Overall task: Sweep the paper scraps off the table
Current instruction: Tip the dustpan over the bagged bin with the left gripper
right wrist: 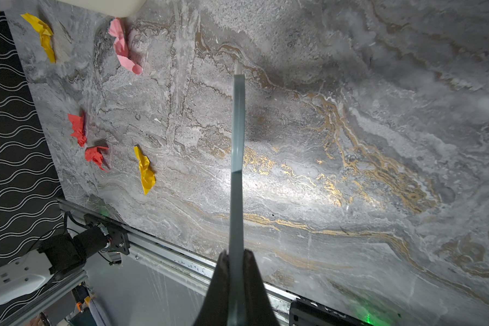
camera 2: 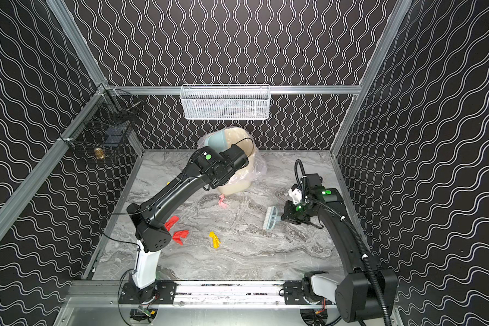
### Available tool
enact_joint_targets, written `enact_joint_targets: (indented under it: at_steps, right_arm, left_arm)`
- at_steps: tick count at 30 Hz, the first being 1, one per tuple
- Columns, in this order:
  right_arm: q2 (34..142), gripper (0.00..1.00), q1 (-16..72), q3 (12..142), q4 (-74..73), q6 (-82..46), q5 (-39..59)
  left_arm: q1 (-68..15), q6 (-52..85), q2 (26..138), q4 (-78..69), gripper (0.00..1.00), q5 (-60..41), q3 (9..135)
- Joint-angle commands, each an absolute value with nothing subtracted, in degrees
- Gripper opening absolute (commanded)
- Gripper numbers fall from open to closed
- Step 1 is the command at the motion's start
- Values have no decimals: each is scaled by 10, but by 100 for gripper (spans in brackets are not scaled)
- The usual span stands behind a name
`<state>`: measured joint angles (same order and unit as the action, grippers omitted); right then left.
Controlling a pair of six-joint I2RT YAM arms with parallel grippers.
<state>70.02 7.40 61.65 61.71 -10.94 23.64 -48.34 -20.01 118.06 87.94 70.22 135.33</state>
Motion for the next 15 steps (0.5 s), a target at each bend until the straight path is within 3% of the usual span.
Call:
enact_joint_targets:
  at_steps: [1,8,15]
  right_arm:
    - [696,0,75,614,608,-109,246]
    - [699,0,77,614,603,-107,249]
    - [699,0,137,607,573,-127,277]
  left_arm:
    - [-483,-223,1181,863,0,736,1350]
    - [-483,-234,1182,848,0,728,1373]
    - [-481,-123,1143,855,0,600,1400]
